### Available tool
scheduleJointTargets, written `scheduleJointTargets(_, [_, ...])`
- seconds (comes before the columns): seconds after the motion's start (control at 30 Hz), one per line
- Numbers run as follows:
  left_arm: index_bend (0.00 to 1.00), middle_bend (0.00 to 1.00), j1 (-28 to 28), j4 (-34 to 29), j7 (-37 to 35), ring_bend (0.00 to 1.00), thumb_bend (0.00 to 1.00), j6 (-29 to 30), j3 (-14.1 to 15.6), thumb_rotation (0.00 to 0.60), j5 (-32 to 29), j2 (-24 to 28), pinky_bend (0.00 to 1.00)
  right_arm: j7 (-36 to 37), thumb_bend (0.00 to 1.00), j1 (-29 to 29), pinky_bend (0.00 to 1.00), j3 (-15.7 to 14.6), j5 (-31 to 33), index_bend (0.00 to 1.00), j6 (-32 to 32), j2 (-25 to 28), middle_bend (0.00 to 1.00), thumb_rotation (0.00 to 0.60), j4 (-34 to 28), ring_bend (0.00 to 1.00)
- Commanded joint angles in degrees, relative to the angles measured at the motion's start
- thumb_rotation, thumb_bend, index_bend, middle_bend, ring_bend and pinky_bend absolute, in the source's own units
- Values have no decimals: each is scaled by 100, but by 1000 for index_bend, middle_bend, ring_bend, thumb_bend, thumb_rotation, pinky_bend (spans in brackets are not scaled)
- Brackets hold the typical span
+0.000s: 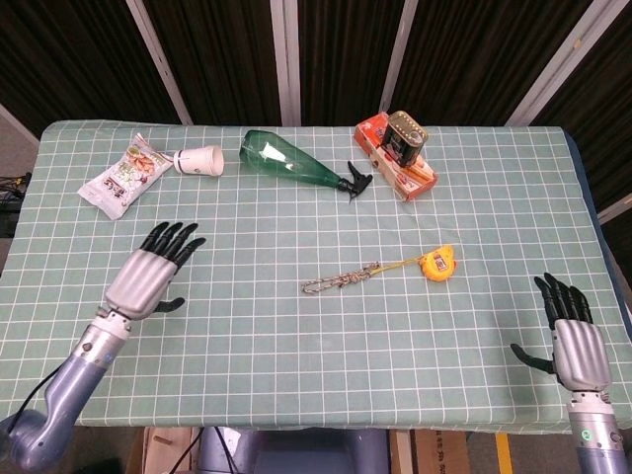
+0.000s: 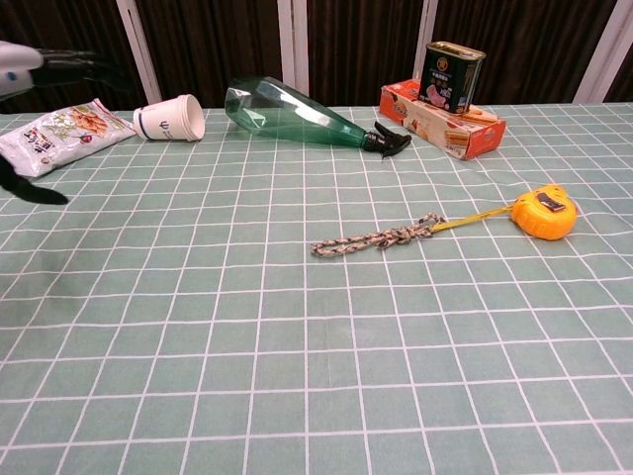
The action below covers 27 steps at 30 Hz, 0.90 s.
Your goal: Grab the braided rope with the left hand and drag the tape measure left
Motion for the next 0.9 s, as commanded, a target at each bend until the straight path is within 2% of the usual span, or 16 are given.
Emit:
scheduleJointTargets(0.03, [233,0,-546,78,409,0,131,-478,-282,600,-511,-400,0,45,182,-2,0,13,47,0,-40,29,0,600,-22,0])
scheduleJointTargets(0.2, [350,0,-1118,326,810,0,179,-871,-434,600,-1091,-869,0,152,183,9,0,45,157,0,-129,76,0,600,-72,0])
scheduleJointTargets(0.37, [415,0,-1626,604,1187,0,245,-1082,-496,600,-1569,-1332,0,215,183,19,0,43,186,0,-188,104,0,600,-114,0])
scheduleJointTargets(0.6, [461,0,-2193,1091,1566,0,346,-1175,-491,600,-2137,-1924,0,310,182,31,0,66,305,0,-293,148,0,600,-169,0])
scheduleJointTargets(0.9, [490,0,-2647,1601,1882,0,414,-1175,-344,600,-2688,-2411,0,413,182,39,0,73,374,0,-383,208,0,600,-235,0])
